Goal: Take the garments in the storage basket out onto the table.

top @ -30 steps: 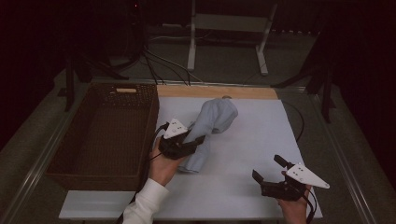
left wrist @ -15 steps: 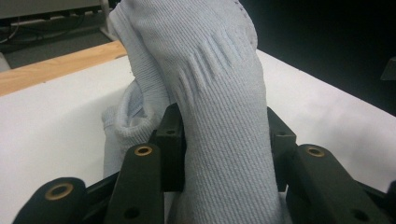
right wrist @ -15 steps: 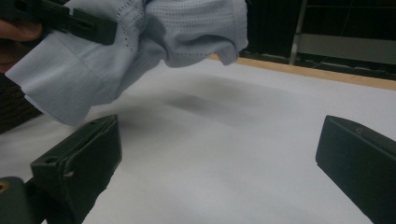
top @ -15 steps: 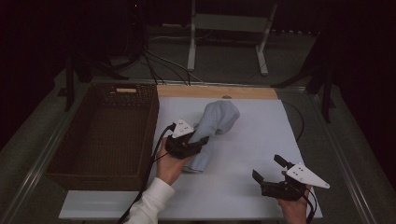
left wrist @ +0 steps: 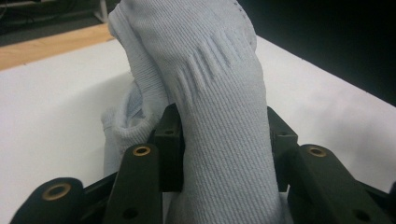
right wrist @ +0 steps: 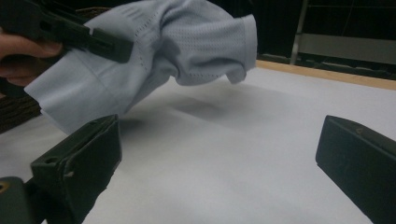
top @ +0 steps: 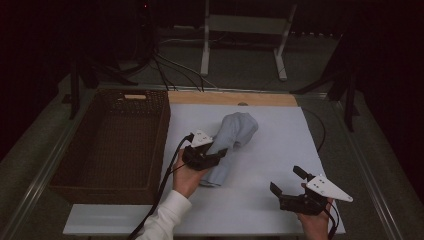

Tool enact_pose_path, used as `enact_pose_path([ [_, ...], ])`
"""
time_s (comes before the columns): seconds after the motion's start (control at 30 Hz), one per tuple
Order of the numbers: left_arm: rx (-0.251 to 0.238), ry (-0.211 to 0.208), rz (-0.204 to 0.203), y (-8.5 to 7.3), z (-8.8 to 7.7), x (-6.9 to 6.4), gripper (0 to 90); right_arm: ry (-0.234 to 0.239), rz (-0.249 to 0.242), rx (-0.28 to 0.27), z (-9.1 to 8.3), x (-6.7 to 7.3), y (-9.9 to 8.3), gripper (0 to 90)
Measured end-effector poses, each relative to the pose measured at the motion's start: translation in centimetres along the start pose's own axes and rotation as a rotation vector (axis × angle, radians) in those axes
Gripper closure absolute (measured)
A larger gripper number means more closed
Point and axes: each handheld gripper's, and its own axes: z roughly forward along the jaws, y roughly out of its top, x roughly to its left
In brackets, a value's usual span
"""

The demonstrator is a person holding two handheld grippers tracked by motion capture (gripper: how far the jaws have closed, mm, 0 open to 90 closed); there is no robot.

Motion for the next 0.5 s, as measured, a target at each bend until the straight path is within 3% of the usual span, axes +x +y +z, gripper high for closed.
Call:
enact_pose_path([
  [0.17,-0.004,-0.034,-0.015,-0.19,0.47,-0.2,55.7,-0.001,0.0,0.0,0.01,-0.01,0.0,0.6],
  [0.3,-0.039,-0.076,-0.051,0.14,0.26,0.0,42.0,-0.001,-0.001,0.0,-0.01,-0.01,0.0,0.6],
  [0.43,-0.047,-0.044,-0.051,0.41,-0.23,-0.03,20.3,-0.002,0.001,0.0,-0.04,-0.02,0.0,0.6],
  [0.5,-0.05,-0.026,-0.048,0.45,-0.45,-0.03,14.9,-0.002,0.0,0.0,-0.03,-0.01,0.0,0.6],
])
